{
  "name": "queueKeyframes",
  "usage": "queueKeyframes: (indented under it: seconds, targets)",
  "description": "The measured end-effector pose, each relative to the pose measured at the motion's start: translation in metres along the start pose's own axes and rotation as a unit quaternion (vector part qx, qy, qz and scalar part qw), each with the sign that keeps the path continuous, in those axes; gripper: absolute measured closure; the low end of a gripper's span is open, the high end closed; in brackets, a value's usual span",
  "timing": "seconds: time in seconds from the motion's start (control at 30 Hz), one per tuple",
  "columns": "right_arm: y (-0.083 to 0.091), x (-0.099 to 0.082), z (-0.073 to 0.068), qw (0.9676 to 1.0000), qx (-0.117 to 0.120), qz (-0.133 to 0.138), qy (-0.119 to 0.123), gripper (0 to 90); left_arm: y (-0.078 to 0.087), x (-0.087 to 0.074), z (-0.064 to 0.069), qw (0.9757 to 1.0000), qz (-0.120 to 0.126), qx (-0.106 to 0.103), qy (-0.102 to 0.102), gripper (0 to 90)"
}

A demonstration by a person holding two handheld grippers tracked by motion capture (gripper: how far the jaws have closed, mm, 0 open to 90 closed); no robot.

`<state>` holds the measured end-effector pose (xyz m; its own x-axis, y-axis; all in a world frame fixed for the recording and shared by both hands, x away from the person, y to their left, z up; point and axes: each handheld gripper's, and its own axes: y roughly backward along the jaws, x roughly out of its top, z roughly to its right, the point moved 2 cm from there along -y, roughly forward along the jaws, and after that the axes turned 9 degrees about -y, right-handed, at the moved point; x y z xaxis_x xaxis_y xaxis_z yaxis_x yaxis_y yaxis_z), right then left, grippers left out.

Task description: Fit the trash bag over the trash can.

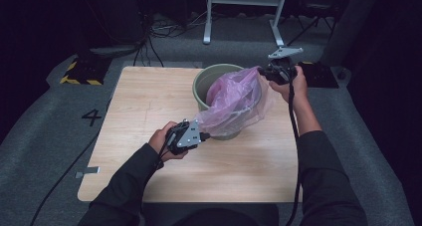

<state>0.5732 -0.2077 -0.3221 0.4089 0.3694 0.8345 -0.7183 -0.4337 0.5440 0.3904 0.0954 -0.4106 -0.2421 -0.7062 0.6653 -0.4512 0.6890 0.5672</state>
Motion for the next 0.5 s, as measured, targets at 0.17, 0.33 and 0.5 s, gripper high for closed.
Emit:
queueKeyframes:
  seconds: [0.17, 0.33, 0.5]
  targets:
    - [-0.009, -0.005, 0.003, 0.9999, -0.005, -0.006, -0.011, 89.1, 0.002, -0.007, 0.003, 0.9999, 0.001, -0.007, 0.007, 90.0]
    - [-0.009, -0.007, 0.002, 0.9999, -0.005, -0.001, -0.013, 89.5, 0.01, -0.006, 0.006, 0.999, 0.02, 0.016, 0.037, 51.6]
    - [-0.002, -0.004, 0.001, 0.9999, -0.007, 0.006, -0.012, 89.4, 0.042, 0.01, 0.013, 0.9932, 0.093, 0.039, 0.058, 25.7]
